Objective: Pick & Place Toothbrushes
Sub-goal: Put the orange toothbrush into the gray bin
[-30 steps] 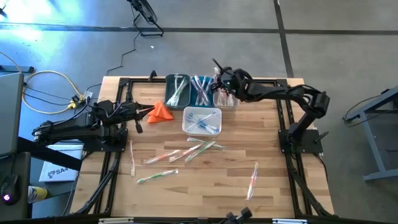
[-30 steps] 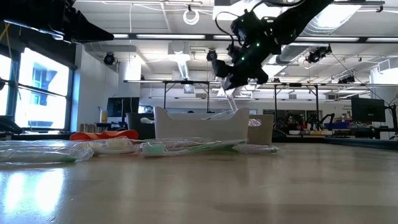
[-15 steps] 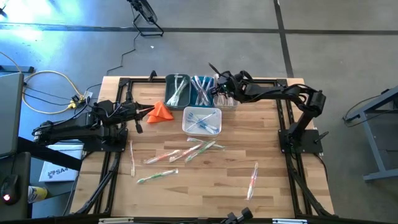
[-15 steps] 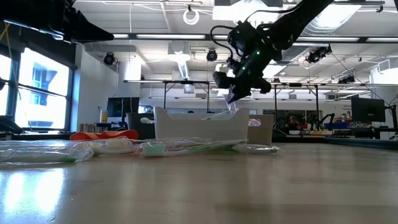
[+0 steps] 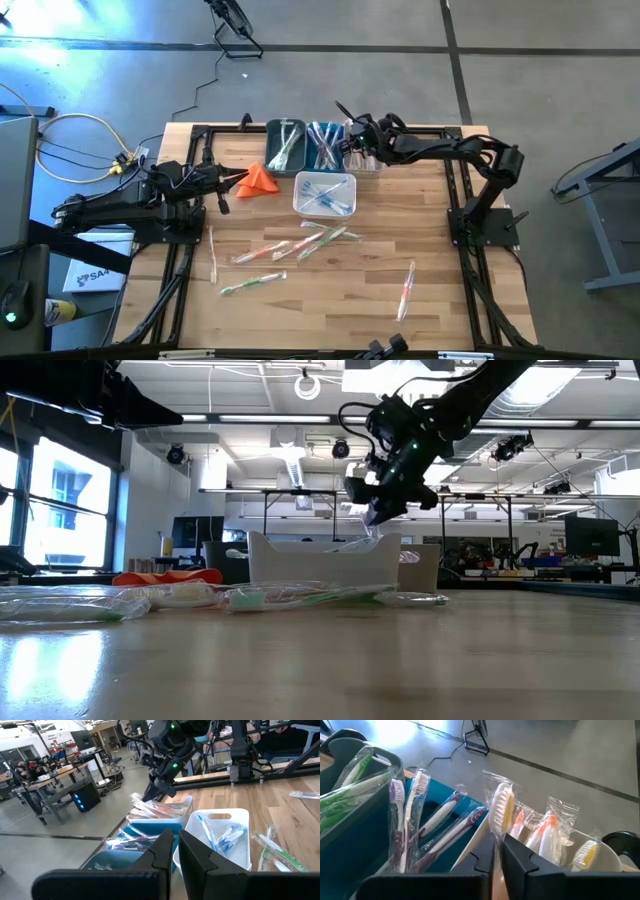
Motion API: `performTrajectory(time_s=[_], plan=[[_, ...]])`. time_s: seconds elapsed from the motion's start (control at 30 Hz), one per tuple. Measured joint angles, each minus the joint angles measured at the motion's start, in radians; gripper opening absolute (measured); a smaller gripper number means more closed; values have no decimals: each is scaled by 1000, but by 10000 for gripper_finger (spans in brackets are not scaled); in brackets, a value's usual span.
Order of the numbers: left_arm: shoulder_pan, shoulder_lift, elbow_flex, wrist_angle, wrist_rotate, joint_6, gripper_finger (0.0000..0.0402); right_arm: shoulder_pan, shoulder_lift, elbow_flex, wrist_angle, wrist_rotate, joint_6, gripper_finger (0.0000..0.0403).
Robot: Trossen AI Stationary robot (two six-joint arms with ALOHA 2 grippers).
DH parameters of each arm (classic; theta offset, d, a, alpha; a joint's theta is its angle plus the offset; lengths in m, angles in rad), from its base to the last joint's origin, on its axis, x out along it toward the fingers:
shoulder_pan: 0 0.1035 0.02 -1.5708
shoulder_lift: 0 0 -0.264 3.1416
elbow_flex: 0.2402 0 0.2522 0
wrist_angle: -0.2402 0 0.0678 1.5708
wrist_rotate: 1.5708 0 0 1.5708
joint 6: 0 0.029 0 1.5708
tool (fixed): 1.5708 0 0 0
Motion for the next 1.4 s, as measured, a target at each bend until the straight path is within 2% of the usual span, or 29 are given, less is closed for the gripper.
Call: performTrajectory(time_s=[0.23, 0.33, 0.5, 0.87, 1.0, 1.17, 1.4], plan=[[0, 0, 0, 0, 0, 0, 23, 0, 0, 0, 1, 0, 1, 114], [0, 0, 0, 0, 0, 0, 23, 1, -3, 0, -1, -1, 0, 135], [0, 0, 0, 0, 0, 0, 23, 10, -60, 0, -14, -3, 0, 138], [0, 0, 0, 0, 0, 0, 23, 90, -295, 0, -154, -14, -1, 110], [0, 0, 0, 0, 0, 0, 23, 128, -372, 1, -221, -83, -1, 107], [0, 0, 0, 0, 0, -3, 23, 170, -444, 1, -356, -219, 8, 107], [0, 0, 0, 0, 0, -3, 23, 224, -458, 2, -524, -433, 233, 106]])
